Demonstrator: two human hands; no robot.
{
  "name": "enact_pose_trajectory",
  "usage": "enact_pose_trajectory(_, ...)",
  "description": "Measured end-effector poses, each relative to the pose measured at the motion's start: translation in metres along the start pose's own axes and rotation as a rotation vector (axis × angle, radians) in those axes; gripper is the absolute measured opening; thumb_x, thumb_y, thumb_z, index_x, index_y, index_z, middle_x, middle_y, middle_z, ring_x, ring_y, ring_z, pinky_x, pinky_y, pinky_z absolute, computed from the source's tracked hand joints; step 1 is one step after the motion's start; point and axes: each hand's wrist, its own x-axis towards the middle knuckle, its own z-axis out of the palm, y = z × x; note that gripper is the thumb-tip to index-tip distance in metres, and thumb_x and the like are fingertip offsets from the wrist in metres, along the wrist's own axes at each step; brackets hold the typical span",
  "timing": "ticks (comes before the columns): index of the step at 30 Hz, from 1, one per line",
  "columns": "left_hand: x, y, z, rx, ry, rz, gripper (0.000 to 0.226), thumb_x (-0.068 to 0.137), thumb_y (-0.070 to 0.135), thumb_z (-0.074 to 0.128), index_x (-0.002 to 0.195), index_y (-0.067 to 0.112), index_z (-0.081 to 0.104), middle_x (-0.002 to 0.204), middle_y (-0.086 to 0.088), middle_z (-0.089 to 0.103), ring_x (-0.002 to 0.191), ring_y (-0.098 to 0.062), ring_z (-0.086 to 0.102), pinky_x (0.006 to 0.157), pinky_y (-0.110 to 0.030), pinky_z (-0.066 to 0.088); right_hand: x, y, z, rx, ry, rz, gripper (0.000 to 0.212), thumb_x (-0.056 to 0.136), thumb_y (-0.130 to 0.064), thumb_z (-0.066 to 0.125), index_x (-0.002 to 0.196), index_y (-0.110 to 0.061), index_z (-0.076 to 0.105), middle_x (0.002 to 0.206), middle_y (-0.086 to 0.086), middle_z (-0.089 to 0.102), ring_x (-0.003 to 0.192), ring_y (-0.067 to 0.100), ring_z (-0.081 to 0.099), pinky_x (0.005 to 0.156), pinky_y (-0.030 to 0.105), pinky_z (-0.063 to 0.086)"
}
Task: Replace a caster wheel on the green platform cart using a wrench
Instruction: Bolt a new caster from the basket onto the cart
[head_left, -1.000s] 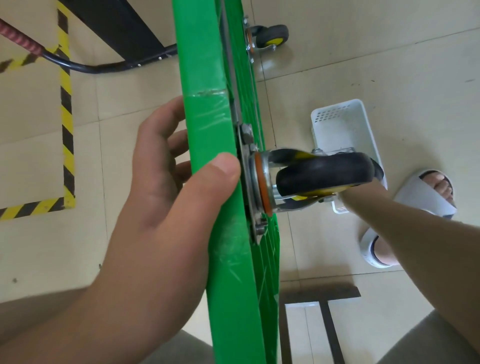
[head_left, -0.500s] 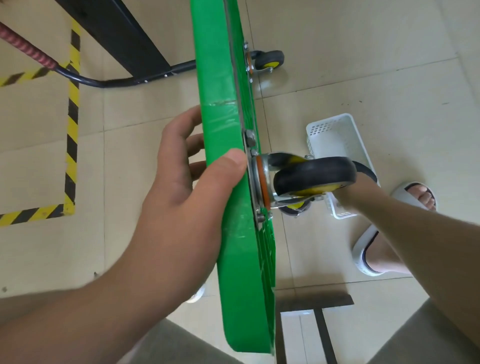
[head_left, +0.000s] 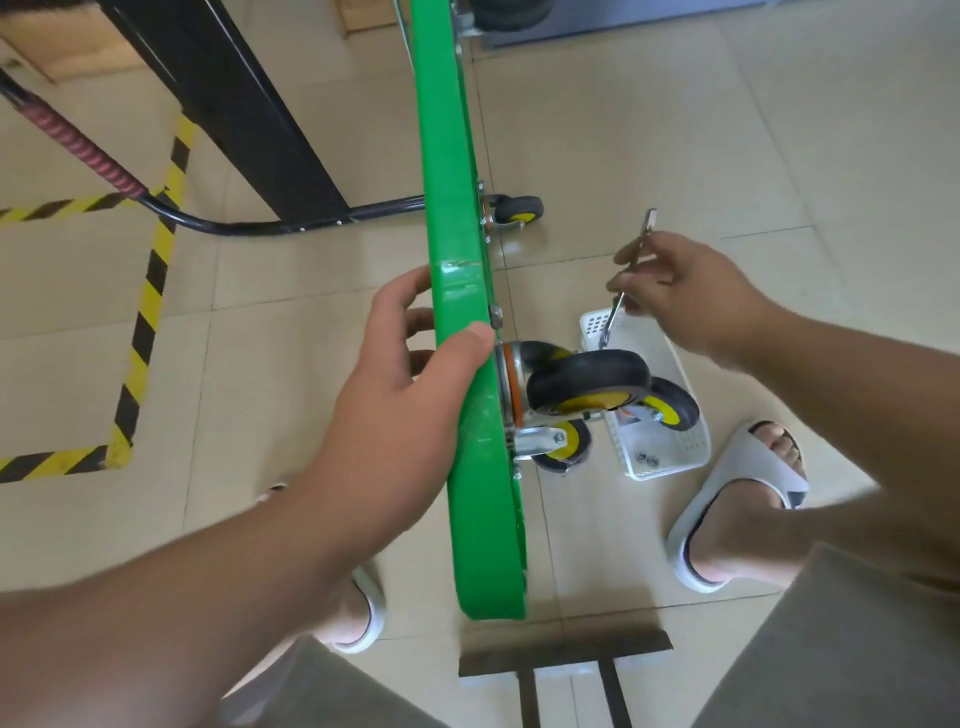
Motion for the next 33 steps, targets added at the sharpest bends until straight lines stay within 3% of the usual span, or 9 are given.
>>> enact_pose_trajectory(4, 0.000, 0.001, 0.000, -0.013, 0.005, -0.002, 0.040, 0.099, 0.040, 0.057, 0.135, 0.053, 0.045, 0.118, 0.020, 0.060, 0.096, -0.011, 0.072, 0.067, -0.018, 0.058, -0.010, -0.063, -0.019, 0.193, -0.048, -0.111, 0.019, 0.098, -0.011, 0.066, 0.116, -0.007, 0.062, 0.103, 0.012, 0.076, 0.099, 0.029, 0.074, 0.091, 0.035, 0.061)
enact_pose_trajectory(8, 0.000, 0.001, 0.001, -0.012, 0.006, -0.002, 0.040, 0.100, 0.039, 0.057, 0.135, 0.053, 0.045, 0.119, 0.019, 0.060, 0.095, -0.009, 0.071, 0.066, -0.018, 0.058, -0.029, -0.106, -0.033, 0.213, -0.145, -0.254, 0.016, 0.100, -0.010, 0.063, 0.115, -0.009, 0.058, 0.100, 0.008, 0.078, 0.094, 0.019, 0.076, 0.087, 0.031, 0.061)
enact_pose_trajectory(11, 0.000, 0.000, 0.000, 0.000, 0.011, -0.002, 0.038, 0.100, 0.040, 0.056, 0.132, 0.056, 0.046, 0.118, 0.021, 0.060, 0.097, -0.011, 0.071, 0.071, -0.026, 0.061, -0.046, -0.125, -0.037, 0.195, -0.222, -0.350, 0.015, 0.100, -0.009, 0.061, 0.114, -0.010, 0.058, 0.101, 0.006, 0.078, 0.096, 0.016, 0.075, 0.086, 0.028, 0.060)
enact_pose_trajectory(15, 0.001, -0.003, -0.001, 0.011, 0.007, -0.007, 0.036, 0.102, 0.041, 0.056, 0.132, 0.057, 0.046, 0.119, 0.024, 0.060, 0.103, -0.013, 0.070, 0.079, -0.034, 0.060, -0.060, -0.132, -0.033, 0.122, -0.249, -0.471, 0.016, 0.098, -0.010, 0.064, 0.113, -0.013, 0.061, 0.105, 0.006, 0.077, 0.098, 0.019, 0.075, 0.088, 0.031, 0.061)
enact_pose_trajectory(20, 0.002, -0.005, -0.001, 0.001, -0.006, -0.014, 0.040, 0.100, 0.042, 0.058, 0.136, 0.055, 0.045, 0.121, 0.023, 0.058, 0.105, -0.015, 0.069, 0.077, -0.032, 0.063, -0.068, -0.133, -0.023, 0.091, -0.224, -0.607, 0.018, 0.096, -0.009, 0.068, 0.113, -0.013, 0.062, 0.104, 0.002, 0.076, 0.098, 0.019, 0.075, 0.091, 0.040, 0.060)
enact_pose_trajectory(30, 0.003, -0.005, -0.001, 0.015, -0.007, 0.019, 0.048, 0.085, 0.054, 0.056, 0.131, 0.061, 0.045, 0.117, 0.030, 0.060, 0.105, -0.014, 0.070, 0.082, -0.038, 0.061, -0.076, -0.136, -0.013, -0.049, -0.258, -0.718, 0.022, 0.095, -0.019, 0.067, 0.116, -0.012, 0.064, 0.109, -0.007, 0.074, 0.103, 0.008, 0.072, 0.092, 0.025, 0.057)
enact_pose_trajectory(33, 0.003, -0.005, 0.000, 0.010, -0.008, 0.010, 0.049, 0.084, 0.054, 0.057, 0.132, 0.061, 0.044, 0.118, 0.028, 0.060, 0.106, -0.017, 0.070, 0.084, -0.041, 0.062, -0.076, -0.137, -0.009, -0.024, -0.243, -0.707, 0.020, 0.095, -0.019, 0.067, 0.115, -0.016, 0.064, 0.107, -0.006, 0.074, 0.102, 0.010, 0.073, 0.091, 0.028, 0.058)
